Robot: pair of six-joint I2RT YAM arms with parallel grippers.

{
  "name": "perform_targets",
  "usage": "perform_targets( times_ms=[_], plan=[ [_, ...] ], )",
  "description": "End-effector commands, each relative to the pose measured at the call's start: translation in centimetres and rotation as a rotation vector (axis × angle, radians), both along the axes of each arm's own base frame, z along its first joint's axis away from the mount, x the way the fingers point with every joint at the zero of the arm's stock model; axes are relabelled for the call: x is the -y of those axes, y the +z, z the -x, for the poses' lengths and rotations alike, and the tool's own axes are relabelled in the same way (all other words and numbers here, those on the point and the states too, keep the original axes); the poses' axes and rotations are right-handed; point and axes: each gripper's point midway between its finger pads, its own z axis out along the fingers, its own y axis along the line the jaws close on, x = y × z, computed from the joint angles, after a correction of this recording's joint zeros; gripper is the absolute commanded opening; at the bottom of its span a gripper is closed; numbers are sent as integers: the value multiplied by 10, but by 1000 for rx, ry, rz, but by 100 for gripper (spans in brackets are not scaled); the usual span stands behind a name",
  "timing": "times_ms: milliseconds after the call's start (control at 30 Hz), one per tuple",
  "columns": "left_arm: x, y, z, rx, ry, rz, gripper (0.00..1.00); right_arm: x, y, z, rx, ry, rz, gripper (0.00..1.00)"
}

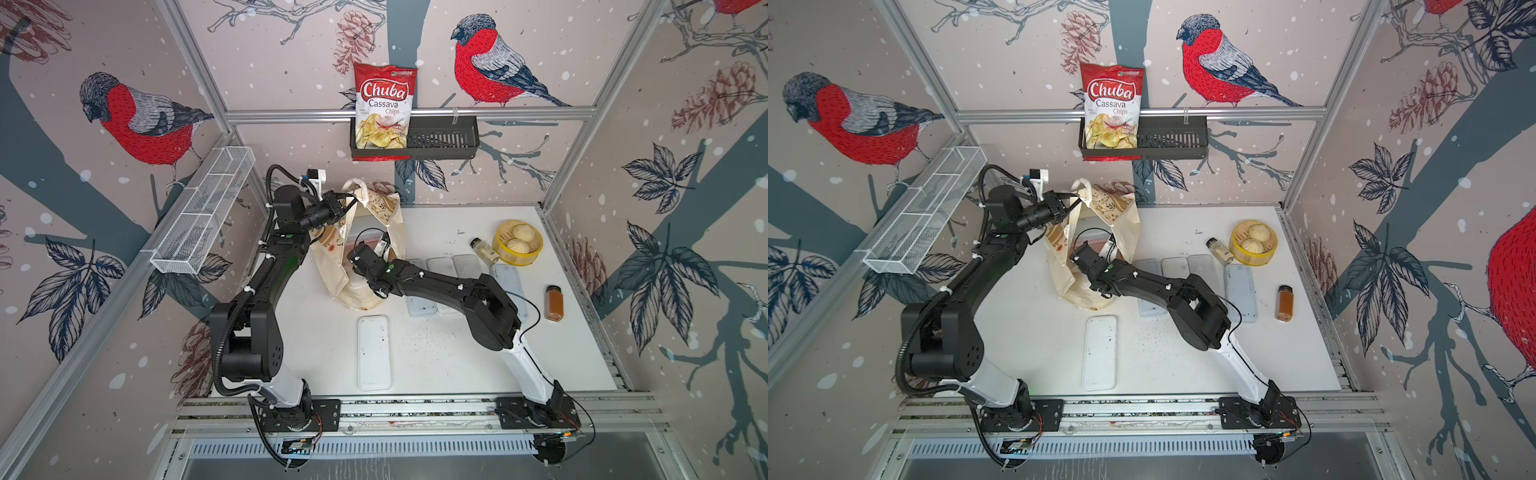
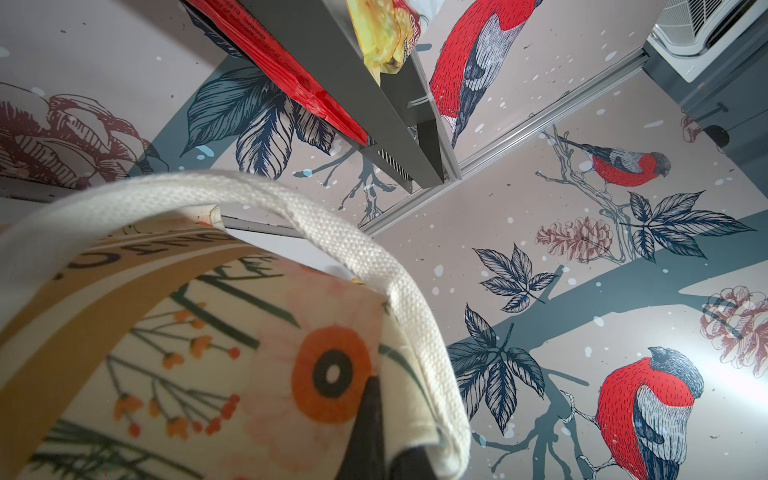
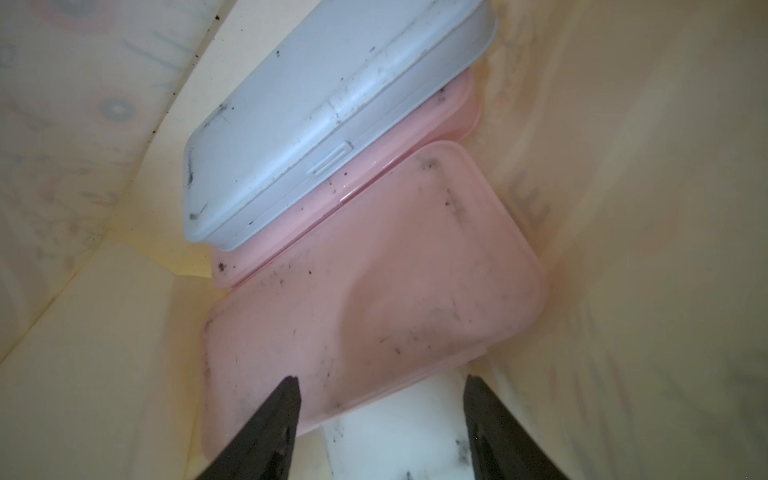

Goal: Take out the pencil case from the canvas bag
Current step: Pick up the pencil case from the canvas bag.

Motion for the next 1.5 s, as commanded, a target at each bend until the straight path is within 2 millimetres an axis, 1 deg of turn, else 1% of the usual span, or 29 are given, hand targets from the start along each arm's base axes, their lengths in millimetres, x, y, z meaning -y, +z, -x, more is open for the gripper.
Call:
perform_targets(
  times_ms=[0, 167, 300, 433, 633, 867, 1067, 1333, 1467],
  plan=[
    [-1, 30, 6, 121, -9, 20, 0, -4, 4, -4, -43, -32, -105, 65],
    [0, 33, 9, 126, -11, 24, 0, -8, -3, -10, -124, -57, -210, 66],
    [-1, 33, 9, 122, -9, 27, 0, -7, -12, -14, -152, -87, -242, 66],
    [-1, 32, 9, 122, -11, 31, 0, -6, -15, -15, -158, -111, -257, 66],
    [-3, 36, 10, 131, -9, 33, 0, -6, -24, -12, -204, -146, -320, 66],
    [-3, 34, 10, 125, -8, 38, 0, -7, -30, -12, -237, -181, -414, 67],
    [-3, 32, 9, 122, -7, 38, 0, -10, -26, -15, -216, -181, -517, 67],
    [-3, 31, 9, 119, -8, 37, 0, -16, 2, -22, -135, -138, -664, 67],
    [-3, 31, 8, 120, -6, 37, 0, -14, 11, -26, -101, -132, -716, 67]
  ],
)
